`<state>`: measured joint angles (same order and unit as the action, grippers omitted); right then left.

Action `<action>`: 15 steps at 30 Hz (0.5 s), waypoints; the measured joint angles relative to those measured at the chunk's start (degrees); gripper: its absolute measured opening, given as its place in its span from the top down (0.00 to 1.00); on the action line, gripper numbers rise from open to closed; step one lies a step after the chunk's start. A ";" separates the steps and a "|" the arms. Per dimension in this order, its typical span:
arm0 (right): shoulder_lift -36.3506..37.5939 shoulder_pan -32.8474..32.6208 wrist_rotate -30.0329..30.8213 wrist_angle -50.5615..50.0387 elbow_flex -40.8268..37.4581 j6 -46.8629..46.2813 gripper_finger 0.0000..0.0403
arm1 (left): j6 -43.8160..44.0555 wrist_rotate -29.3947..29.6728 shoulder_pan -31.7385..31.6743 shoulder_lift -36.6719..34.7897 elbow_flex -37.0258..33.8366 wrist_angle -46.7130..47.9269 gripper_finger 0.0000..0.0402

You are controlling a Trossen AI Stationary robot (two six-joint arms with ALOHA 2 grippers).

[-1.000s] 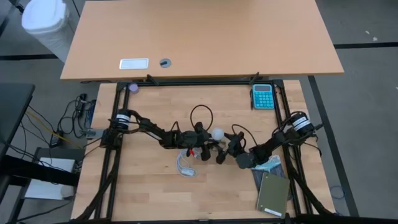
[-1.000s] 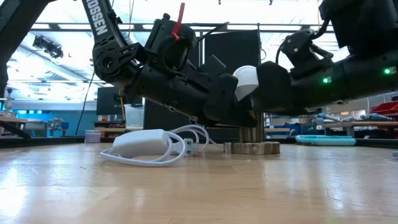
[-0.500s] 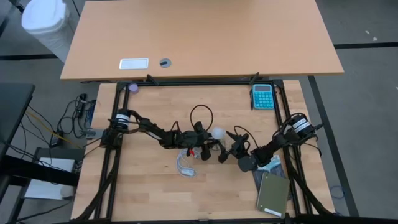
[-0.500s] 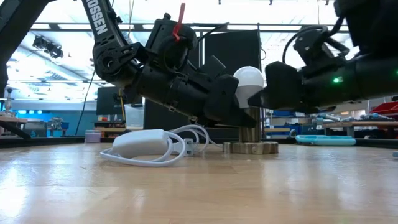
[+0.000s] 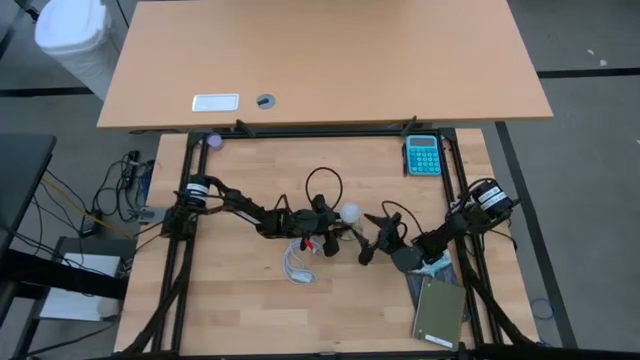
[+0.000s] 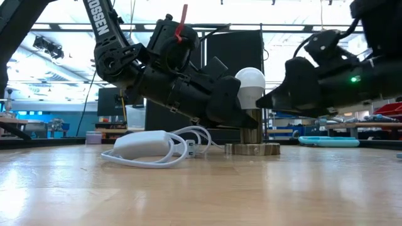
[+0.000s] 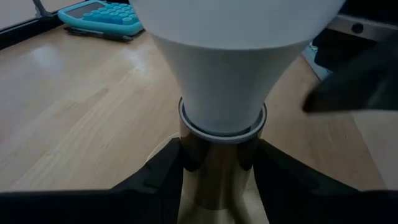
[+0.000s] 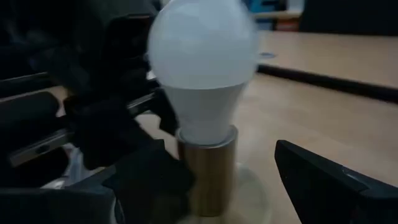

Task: Screw lightbulb
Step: Remove the lightbulb from the desk lamp

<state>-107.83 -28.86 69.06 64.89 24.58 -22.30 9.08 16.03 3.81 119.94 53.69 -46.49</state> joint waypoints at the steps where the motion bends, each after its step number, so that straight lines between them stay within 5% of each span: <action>1: 0.00 0.65 -1.67 0.02 0.00 -0.21 0.24 | -0.02 0.00 0.00 0.00 0.00 -0.03 0.57; 9: 0.00 5.81 -11.19 0.48 1.28 1.94 0.24 | -0.02 -0.13 0.02 0.02 -0.02 -0.25 0.57; 15: 0.00 7.29 -7.87 0.87 1.67 4.95 0.24 | 0.05 -0.15 0.02 0.04 -0.02 -0.32 0.57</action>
<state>-107.83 -21.57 61.19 65.76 26.25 -17.35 9.14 15.88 3.84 119.98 53.67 -46.81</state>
